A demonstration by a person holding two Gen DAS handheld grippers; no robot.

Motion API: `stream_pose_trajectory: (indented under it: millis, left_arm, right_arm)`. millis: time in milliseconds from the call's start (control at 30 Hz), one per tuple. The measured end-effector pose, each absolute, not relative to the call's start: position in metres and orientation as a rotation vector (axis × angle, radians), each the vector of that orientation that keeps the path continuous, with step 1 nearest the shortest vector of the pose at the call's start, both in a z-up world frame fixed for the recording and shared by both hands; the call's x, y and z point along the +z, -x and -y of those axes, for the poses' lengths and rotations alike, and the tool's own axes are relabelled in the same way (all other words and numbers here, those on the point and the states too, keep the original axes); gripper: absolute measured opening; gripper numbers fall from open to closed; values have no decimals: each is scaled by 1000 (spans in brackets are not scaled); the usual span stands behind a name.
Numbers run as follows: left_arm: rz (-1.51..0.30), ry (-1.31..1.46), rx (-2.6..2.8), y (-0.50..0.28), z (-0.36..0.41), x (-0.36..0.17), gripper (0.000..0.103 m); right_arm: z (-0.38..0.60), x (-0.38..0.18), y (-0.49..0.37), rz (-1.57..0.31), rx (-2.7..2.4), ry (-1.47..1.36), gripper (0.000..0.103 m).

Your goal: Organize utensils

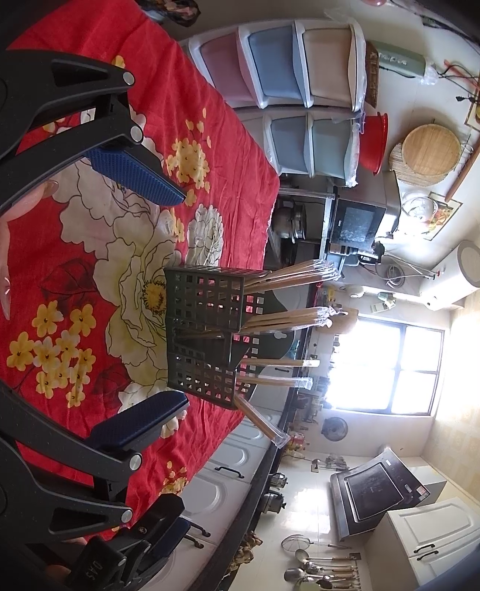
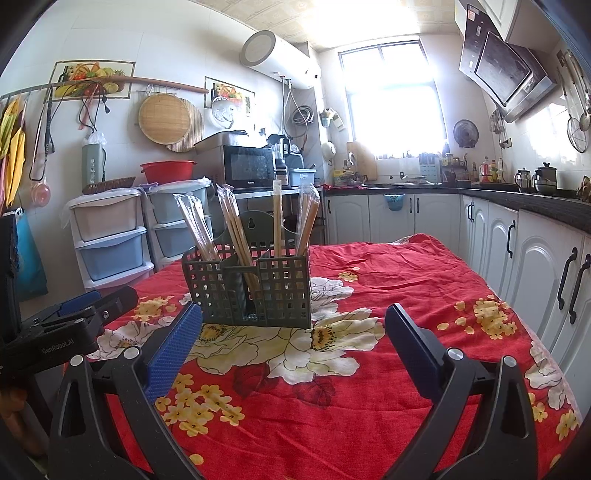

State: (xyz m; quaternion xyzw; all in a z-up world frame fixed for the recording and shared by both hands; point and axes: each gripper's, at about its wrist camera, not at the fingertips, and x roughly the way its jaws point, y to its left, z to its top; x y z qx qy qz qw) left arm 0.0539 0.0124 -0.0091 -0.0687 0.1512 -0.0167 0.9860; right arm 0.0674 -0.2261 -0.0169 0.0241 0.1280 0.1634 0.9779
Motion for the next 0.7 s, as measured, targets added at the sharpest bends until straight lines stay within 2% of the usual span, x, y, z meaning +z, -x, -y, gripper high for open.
stream_pose_trajectory:
  millis: [333,500,633,700]
  left_arm:
    - [-367,159,-1,-63,-16,-14,92]
    - [-514,194,47,-83,-53,2,92]
    - [-623,190,95,-126,-103,3,92]
    - [-684,175,177,-156,-126,-14,92]
  right_arm:
    - [232,-13,-68,-277,297,-75,97]
    - [259,2,-92,-333,212,-94,97]
    - [289,5,-157,-534,66,-47,96]
    - [305,-14,-205,-723,-14,-36,96]
